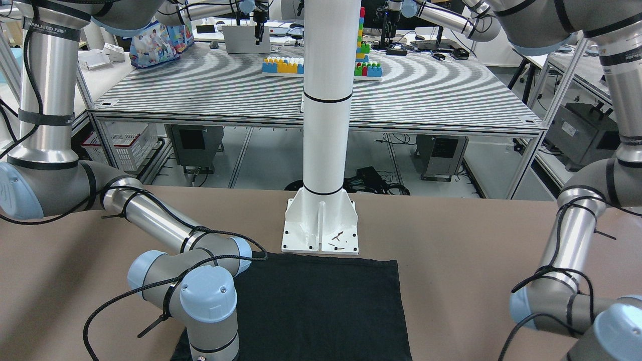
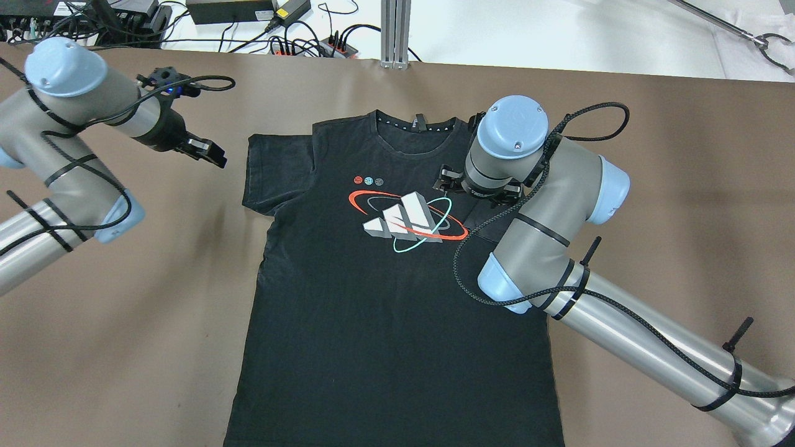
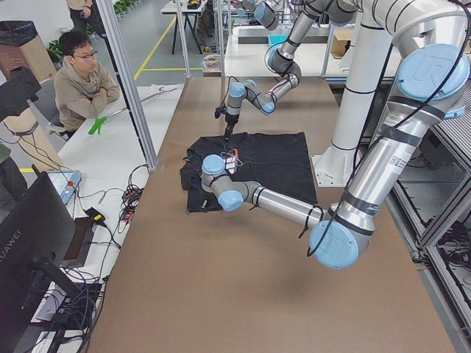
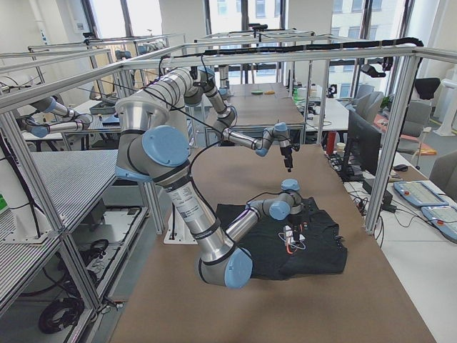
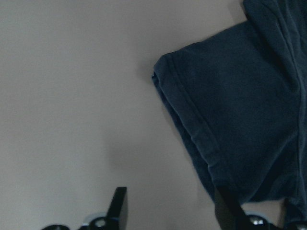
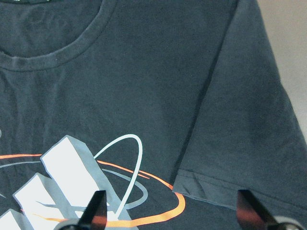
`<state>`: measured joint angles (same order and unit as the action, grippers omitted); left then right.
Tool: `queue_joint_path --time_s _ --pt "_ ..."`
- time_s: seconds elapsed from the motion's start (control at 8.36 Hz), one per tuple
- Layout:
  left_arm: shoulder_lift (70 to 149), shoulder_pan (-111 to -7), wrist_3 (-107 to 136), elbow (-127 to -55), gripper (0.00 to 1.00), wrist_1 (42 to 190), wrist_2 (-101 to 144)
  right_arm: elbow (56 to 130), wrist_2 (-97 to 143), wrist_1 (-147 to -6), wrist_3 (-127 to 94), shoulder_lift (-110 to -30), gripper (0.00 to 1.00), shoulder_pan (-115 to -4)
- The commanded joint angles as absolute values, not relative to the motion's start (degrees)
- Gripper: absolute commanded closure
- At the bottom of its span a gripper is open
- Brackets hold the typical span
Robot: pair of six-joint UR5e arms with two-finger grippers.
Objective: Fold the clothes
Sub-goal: 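Bring the left gripper to the shoulder nearest it while the right gripper holds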
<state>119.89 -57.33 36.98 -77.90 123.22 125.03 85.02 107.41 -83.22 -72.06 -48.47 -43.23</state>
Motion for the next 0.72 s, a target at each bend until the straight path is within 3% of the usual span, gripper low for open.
queue_joint_path --time_s 0.0,0.6 --pt "131.7 -56.0 34.9 -62.8 0.52 123.6 123.2 84.9 107.3 -83.1 -71.5 -49.3 0.05 -43.2" --pt "136.0 -56.0 33.6 -53.1 0.58 126.7 119.3 85.0 107.1 -83.1 -72.0 -49.4 0.05 -43.0"
